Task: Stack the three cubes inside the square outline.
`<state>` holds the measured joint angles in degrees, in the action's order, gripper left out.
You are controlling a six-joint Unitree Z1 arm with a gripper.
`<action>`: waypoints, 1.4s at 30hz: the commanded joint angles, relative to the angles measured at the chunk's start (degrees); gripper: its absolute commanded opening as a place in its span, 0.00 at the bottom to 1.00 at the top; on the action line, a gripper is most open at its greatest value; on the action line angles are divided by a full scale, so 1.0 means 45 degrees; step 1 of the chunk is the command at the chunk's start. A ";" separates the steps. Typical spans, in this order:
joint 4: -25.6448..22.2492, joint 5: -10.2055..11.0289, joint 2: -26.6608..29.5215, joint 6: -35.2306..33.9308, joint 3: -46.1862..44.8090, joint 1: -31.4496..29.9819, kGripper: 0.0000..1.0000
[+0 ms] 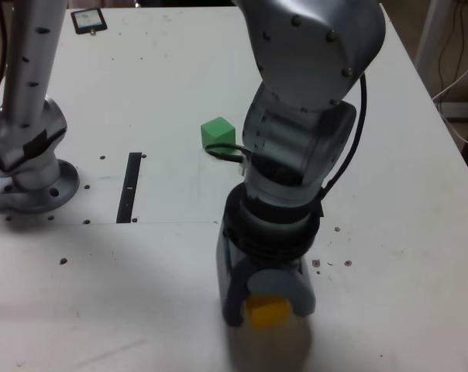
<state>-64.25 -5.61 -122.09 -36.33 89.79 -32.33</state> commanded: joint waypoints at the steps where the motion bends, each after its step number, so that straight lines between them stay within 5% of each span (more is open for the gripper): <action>1: 0.0311 0.0017 0.0048 0.0082 0.0030 0.0031 0.41; 9: 0.0751 0.0360 0.0179 0.0208 -0.0004 0.0045 0.29; 16: 0.0451 0.1031 0.1510 0.0562 -0.0761 0.0589 0.23; 27: -0.1395 0.1245 0.4239 0.3606 -0.0972 0.3455 0.23; 35: -0.2022 0.1754 0.4288 0.5555 -0.0220 0.6288 0.23; 42: -0.1976 0.1935 0.4039 0.6504 -0.0294 0.7396 0.23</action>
<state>-73.18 3.10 -103.79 -7.59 88.33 0.66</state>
